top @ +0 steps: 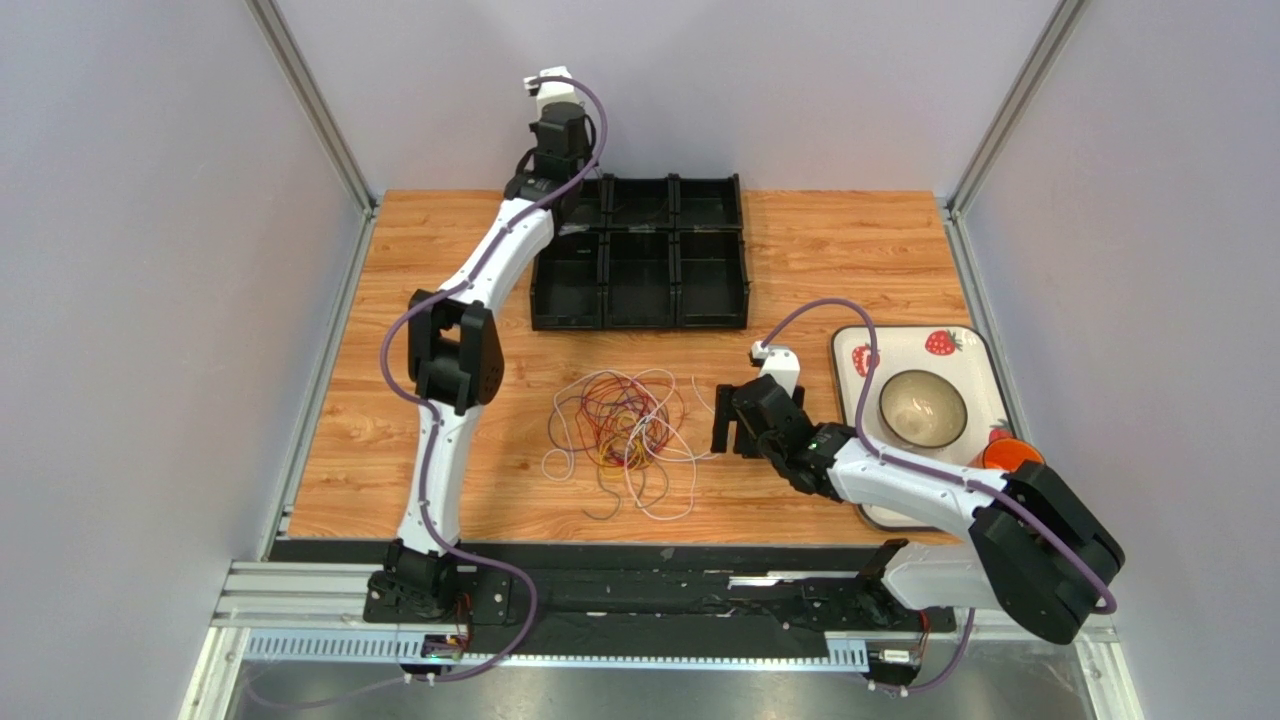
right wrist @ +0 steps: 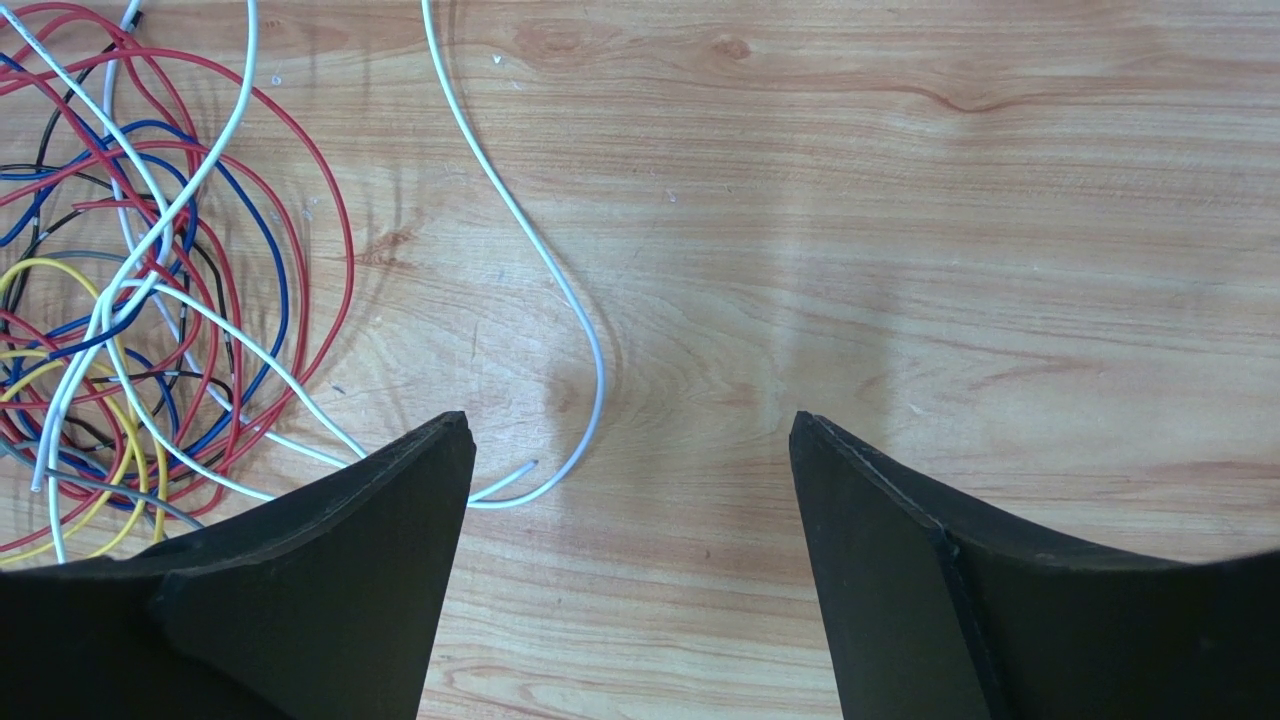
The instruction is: Untangle the cables
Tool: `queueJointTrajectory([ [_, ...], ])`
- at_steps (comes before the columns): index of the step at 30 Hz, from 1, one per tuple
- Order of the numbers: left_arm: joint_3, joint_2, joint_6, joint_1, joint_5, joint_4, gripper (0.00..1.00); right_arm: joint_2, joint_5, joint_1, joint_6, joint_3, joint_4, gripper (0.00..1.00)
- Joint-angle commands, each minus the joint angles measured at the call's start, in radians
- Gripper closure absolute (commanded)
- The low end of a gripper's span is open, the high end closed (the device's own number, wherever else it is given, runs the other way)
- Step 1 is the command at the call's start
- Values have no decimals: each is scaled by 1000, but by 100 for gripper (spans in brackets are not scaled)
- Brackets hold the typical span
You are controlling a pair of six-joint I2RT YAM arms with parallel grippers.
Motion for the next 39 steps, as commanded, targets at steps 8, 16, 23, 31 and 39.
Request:
queueJointTrajectory([
  [8,83,43,-88,3,80,-84,8,0,6,-6,-9,32,52,19],
  [16,103,-10,-25,3,86,-137,13,1,7,-5,-9,34,52,19],
  [23,45,-55,39,-3,207,-235,19,7,7,-5,-9,38,49,19],
  [31,84,19,-70,-5,219,-292,25,7,9,-5,-8,38,46,19],
  [39,161,129,-54,-18,182,-264,25,6,7,-5,-9,37,50,19],
])
